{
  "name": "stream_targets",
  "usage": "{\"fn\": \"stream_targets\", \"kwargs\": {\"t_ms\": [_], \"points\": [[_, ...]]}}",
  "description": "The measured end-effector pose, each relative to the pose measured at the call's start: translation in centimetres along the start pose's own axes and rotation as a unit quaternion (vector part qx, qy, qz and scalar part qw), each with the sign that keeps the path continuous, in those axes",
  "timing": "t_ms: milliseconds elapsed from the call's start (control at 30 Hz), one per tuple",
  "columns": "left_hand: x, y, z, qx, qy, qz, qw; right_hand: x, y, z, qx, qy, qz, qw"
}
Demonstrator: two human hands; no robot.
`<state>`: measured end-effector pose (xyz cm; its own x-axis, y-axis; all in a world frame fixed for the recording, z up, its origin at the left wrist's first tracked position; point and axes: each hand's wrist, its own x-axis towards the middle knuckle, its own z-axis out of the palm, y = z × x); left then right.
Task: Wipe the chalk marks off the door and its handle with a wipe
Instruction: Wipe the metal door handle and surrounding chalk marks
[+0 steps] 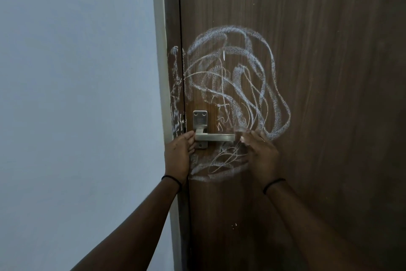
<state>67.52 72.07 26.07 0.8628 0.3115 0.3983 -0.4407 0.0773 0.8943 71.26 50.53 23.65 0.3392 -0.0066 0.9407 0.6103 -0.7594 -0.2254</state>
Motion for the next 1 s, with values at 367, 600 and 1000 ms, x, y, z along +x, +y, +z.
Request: {"fn": "stream_targets", "kwargs": {"t_ms": [367,600,1000], "points": [[-0.9,1.0,0.2,0.197,-0.004,0.118,0.973,6.9,-7.4,0.0,0.126,-0.174,0.166,0.963],[0.7,1.0,-0.3,0.288,0.004,0.141,0.947,9.9,-10.0,3.2,-0.057,-0.464,0.103,0.878],[2.0,2.6,0.3,0.407,0.04,0.094,0.908,6.8,-5.7,2.9,-0.034,-0.374,-0.024,0.926]]}}
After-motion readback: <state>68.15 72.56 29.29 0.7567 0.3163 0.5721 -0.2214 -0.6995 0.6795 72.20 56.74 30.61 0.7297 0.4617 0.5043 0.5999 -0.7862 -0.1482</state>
